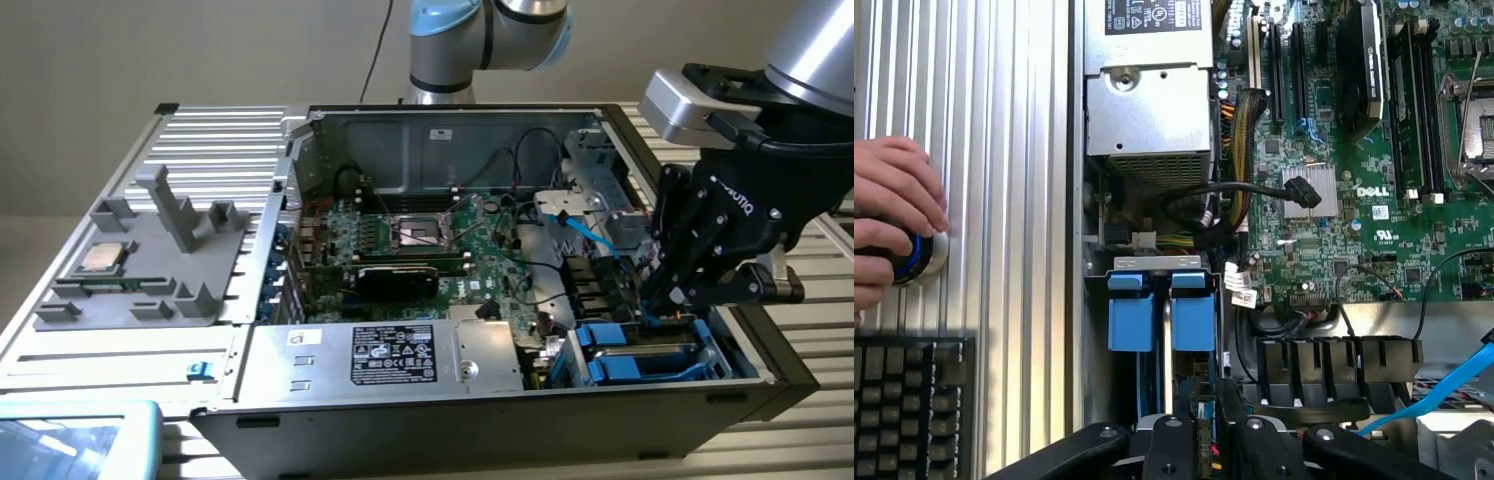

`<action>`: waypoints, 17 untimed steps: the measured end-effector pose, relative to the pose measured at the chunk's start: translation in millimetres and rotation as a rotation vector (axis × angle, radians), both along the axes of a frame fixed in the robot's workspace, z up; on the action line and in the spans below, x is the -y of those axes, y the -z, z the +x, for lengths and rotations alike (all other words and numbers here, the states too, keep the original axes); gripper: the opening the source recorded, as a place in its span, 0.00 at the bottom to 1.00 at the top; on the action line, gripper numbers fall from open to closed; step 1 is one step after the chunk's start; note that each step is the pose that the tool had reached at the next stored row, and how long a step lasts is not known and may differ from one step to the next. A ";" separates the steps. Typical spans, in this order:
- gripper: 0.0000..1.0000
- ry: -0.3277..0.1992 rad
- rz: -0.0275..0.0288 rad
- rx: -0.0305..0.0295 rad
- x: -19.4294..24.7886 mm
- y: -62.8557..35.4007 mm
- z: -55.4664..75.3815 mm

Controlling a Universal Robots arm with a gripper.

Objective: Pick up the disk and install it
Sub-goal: 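Insert the second disk wire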

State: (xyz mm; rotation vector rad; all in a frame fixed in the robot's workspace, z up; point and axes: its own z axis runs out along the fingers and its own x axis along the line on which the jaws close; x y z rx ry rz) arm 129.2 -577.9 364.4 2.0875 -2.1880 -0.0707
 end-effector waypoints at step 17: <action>0.11 -0.170 0.0615 0.0028 -0.1 0.6 0.0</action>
